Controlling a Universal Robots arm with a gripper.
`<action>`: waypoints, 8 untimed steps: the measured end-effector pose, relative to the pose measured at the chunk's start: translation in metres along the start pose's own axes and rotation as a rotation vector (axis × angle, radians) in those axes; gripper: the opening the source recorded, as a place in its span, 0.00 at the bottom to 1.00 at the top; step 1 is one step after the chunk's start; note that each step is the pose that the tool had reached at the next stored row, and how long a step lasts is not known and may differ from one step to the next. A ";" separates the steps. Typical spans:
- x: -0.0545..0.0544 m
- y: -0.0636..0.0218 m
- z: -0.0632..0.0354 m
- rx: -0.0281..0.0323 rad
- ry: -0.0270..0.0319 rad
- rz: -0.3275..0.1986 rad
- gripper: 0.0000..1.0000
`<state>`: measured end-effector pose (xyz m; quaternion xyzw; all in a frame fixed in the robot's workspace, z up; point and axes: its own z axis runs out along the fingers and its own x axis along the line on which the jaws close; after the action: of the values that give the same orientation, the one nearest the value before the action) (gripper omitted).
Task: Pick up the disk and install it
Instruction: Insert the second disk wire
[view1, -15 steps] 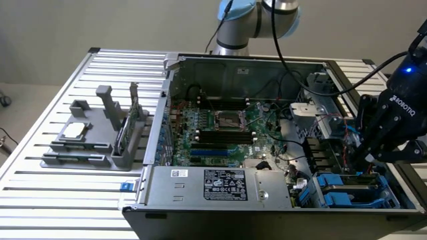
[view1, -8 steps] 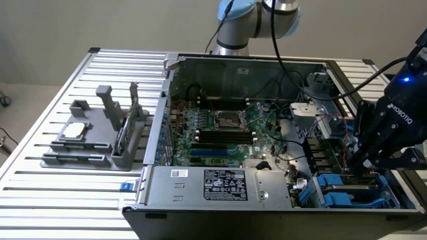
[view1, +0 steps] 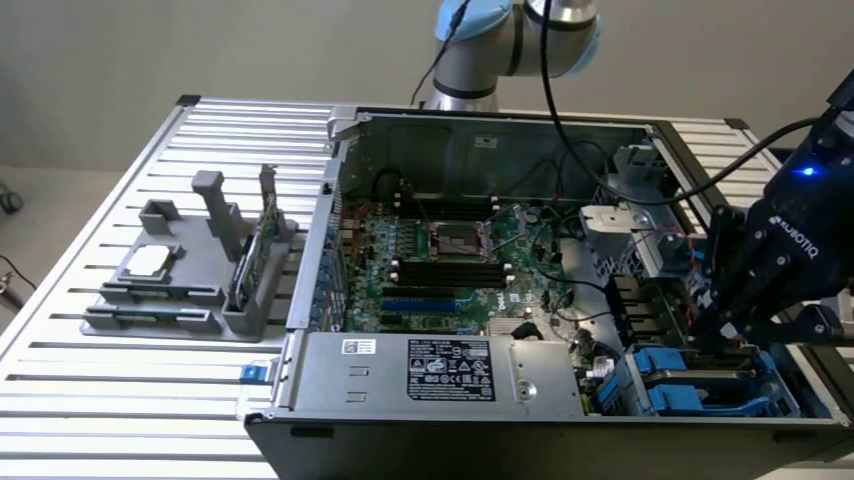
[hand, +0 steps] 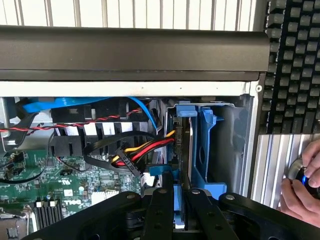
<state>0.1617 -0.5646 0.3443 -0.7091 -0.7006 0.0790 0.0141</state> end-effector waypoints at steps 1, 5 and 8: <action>-0.001 0.0001 0.0005 0.0000 0.0038 -0.001 0.16; -0.003 0.0002 0.0013 -0.0002 0.0162 -0.006 0.16; -0.005 0.0004 0.0015 -0.0001 0.0237 -0.008 0.16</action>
<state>0.1618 -0.5700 0.3433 -0.7072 -0.7031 0.0705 0.0227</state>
